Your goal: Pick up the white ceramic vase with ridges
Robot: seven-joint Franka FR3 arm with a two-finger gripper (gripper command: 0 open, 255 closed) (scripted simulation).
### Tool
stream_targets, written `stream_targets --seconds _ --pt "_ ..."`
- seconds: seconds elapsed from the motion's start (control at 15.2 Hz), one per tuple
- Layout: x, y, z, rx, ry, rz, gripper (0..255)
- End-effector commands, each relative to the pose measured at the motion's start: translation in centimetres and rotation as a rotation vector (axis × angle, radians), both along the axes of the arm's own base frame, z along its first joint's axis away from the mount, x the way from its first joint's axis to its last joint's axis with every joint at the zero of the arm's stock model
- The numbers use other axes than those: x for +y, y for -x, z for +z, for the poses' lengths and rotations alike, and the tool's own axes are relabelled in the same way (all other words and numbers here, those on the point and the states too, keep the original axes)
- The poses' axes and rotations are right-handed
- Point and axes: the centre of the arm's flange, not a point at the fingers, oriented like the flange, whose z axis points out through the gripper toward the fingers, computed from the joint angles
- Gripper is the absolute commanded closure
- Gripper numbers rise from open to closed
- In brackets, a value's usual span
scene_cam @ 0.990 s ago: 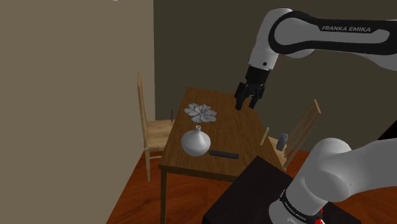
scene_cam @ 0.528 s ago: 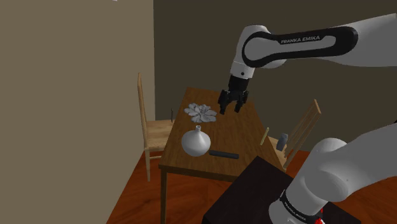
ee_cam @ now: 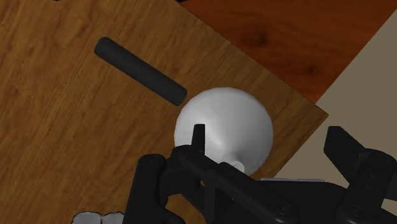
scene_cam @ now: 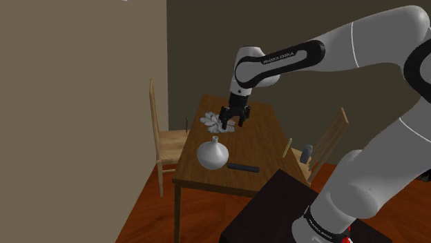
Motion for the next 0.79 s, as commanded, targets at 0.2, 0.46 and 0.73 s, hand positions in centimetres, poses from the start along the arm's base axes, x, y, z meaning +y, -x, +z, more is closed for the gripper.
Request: stream_targets --seconds 0.2,0.46,0.73 --pt "-0.6 -5.0 -4.6 0.012 0.025 -0.037 0" --pt "-1.2 -8.8 -8.2 0.023 0.045 -0.066 0" --pt "-1.9 -11.8 -11.0 0.031 0.061 -0.089 0"
